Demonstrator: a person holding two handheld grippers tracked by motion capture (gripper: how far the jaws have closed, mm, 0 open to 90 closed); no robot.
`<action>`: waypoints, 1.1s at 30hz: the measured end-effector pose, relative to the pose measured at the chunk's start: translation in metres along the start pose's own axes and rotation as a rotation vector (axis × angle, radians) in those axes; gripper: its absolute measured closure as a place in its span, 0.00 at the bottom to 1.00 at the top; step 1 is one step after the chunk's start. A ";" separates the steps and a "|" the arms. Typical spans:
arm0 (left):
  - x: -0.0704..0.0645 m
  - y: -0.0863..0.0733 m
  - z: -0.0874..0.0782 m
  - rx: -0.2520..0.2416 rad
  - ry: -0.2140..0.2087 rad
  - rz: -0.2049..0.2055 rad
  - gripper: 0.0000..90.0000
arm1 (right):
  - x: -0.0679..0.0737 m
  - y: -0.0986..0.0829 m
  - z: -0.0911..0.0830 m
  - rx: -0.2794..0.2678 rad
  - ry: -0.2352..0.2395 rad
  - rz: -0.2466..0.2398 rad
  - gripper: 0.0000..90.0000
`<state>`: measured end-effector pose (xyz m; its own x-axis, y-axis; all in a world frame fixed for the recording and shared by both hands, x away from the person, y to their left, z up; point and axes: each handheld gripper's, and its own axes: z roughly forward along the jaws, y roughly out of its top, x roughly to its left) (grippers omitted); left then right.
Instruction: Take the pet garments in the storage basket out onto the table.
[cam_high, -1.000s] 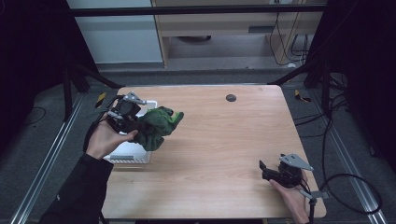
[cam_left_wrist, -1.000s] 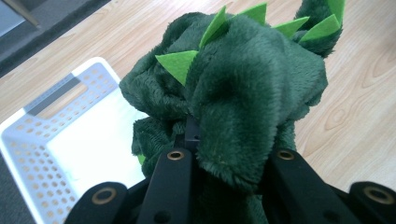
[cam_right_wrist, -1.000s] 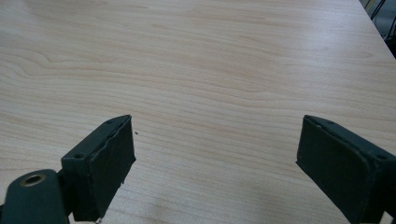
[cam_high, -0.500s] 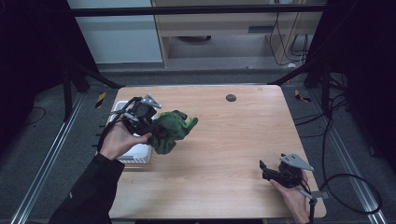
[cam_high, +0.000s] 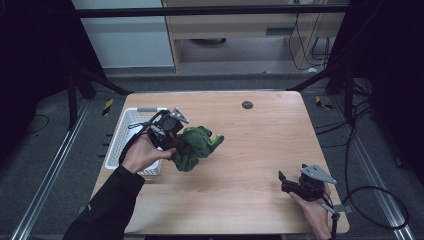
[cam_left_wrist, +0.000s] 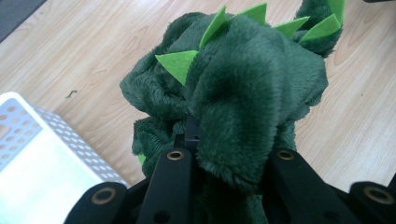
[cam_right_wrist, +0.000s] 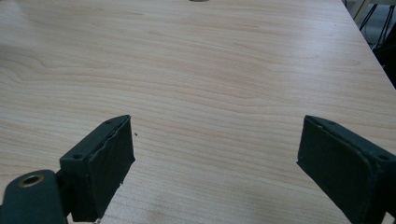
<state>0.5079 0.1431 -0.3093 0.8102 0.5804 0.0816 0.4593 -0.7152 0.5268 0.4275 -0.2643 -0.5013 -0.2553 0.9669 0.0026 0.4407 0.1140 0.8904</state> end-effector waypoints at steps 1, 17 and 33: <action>-0.001 0.001 0.002 0.002 -0.004 0.004 0.86 | 0.000 0.000 0.000 0.000 0.000 0.000 0.12; -0.014 0.013 0.039 0.035 -0.061 0.044 0.85 | -0.001 -0.001 0.000 0.001 -0.004 -0.001 0.12; -0.024 0.019 0.075 0.072 -0.106 0.066 0.85 | -0.001 -0.001 0.000 0.000 -0.004 -0.001 0.12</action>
<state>0.5249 0.0864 -0.3645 0.8714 0.4900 0.0223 0.4260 -0.7786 0.4608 0.4277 -0.2655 -0.5021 -0.2526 0.9676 -0.0001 0.4405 0.1151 0.8904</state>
